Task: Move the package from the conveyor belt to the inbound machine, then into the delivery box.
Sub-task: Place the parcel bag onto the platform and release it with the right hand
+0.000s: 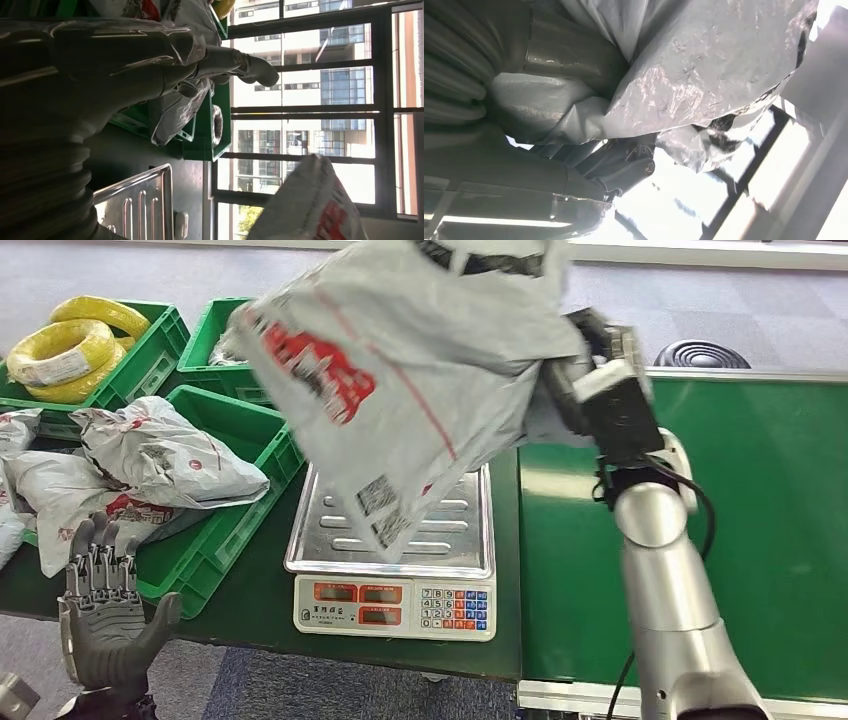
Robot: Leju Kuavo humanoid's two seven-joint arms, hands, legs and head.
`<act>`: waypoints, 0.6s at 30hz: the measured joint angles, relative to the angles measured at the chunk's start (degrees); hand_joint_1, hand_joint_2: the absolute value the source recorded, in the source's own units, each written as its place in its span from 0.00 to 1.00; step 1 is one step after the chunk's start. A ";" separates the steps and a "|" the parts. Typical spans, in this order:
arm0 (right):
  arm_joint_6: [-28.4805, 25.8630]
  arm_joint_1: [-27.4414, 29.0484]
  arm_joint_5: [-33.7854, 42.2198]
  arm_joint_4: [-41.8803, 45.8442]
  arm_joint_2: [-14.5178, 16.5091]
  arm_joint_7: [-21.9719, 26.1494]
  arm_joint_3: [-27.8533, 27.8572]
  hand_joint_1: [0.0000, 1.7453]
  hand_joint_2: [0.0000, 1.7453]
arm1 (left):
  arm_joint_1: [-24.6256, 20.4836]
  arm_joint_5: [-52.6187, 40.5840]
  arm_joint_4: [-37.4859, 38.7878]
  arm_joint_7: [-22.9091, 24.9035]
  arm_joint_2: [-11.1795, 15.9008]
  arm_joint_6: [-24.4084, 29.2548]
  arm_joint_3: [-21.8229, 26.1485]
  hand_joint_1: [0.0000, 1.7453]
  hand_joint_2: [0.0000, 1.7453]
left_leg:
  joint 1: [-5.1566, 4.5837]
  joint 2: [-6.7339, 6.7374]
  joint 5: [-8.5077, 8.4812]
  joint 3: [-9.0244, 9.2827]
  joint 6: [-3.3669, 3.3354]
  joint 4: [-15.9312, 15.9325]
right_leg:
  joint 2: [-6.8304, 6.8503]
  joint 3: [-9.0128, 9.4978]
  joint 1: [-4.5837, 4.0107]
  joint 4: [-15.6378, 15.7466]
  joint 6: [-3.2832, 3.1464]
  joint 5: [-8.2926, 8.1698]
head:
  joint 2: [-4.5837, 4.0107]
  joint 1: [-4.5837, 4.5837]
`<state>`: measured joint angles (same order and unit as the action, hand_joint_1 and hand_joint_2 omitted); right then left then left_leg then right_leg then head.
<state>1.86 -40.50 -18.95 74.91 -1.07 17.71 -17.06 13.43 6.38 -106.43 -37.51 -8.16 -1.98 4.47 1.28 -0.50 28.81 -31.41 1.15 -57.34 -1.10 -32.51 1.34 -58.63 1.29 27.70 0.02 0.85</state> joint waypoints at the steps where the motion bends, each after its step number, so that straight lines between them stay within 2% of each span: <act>1: 1.66 -1.32 -0.23 -3.97 1.69 -1.23 -1.99 1.00 1.00 | -0.48 -0.01 0.28 0.01 0.05 -0.20 -0.15 0.00 1.00 | 0.03 -0.06 -0.02 -0.01 0.02 0.00 | 0.04 0.00 -0.03 -0.01 -0.01 0.00 | 0.00 0.01; 4: 3.82 -4.58 -1.69 -17.03 5.55 -6.13 -6.09 1.00 1.00 | -1.66 0.02 1.05 0.51 0.21 -1.05 -0.44 0.00 1.00 | 0.04 -0.14 -0.05 -0.06 0.04 -0.01 | 0.13 0.00 -0.04 -0.01 -0.02 0.00 | 0.00 0.01; 7: 4.19 -6.08 -2.17 -28.25 7.46 -7.24 -7.74 1.00 1.00 | -2.55 0.14 1.99 1.49 0.32 -2.00 -0.57 0.00 1.00 | 0.03 -0.23 -0.06 -0.14 0.02 -0.03 | 0.23 0.01 -0.03 0.03 -0.01 -0.01 | 0.00 -0.02; 8: 4.21 -6.29 -2.27 -31.30 7.80 -7.14 -8.01 0.94 1.00 | -2.75 0.16 2.31 1.73 0.34 -2.16 -0.58 0.00 1.00 | 0.02 -0.24 -0.06 -0.17 0.02 -0.03 | 0.24 0.00 -0.02 0.05 -0.01 -0.01 | 0.00 -0.03; 11: 4.55 -6.49 -3.19 -37.60 8.15 -7.15 -8.70 0.19 1.00 | -3.28 -0.31 3.10 2.52 0.39 -2.11 -0.59 0.00 1.00 | 0.00 -0.24 -0.05 -0.22 0.01 -0.05 | 0.25 -0.06 -0.01 0.08 0.00 -0.02 | 0.00 -0.02; 12: 4.61 -6.52 -3.81 -39.14 8.15 -7.31 -8.89 0.00 1.00 | -3.53 -0.94 3.32 2.96 0.40 -1.82 -0.58 0.00 1.00 | 0.00 -0.24 -0.05 -0.23 0.01 -0.05 | 0.25 -0.08 0.00 0.08 0.00 -0.02 | 0.00 -0.02; 15: 3.05 -6.50 -6.23 -42.73 8.09 -7.91 -9.53 0.00 1.00 | -4.74 -5.70 3.85 4.58 0.62 0.21 -0.60 0.00 1.00 | 0.01 -0.24 -0.04 -0.26 0.01 -0.05 | 0.24 -0.16 -0.01 0.09 0.00 -0.02 | 0.00 -0.01; 18: -0.84 -6.39 -7.79 -44.48 7.87 -8.07 -9.95 0.00 1.00 | -6.70 -12.62 3.93 6.36 1.24 2.94 -0.69 0.00 1.00 | 0.01 -0.23 -0.05 -0.27 0.01 -0.05 | 0.24 -0.19 -0.01 0.07 -0.01 -0.03 | 0.00 -0.01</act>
<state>1.02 -46.89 -26.74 30.44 6.80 9.64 -27.01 6.74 -6.24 -102.50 -31.15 -6.92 0.96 3.78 1.29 -0.74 28.76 -31.67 1.16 -57.39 -0.86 -32.70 1.33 -58.57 1.27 27.67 0.02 0.84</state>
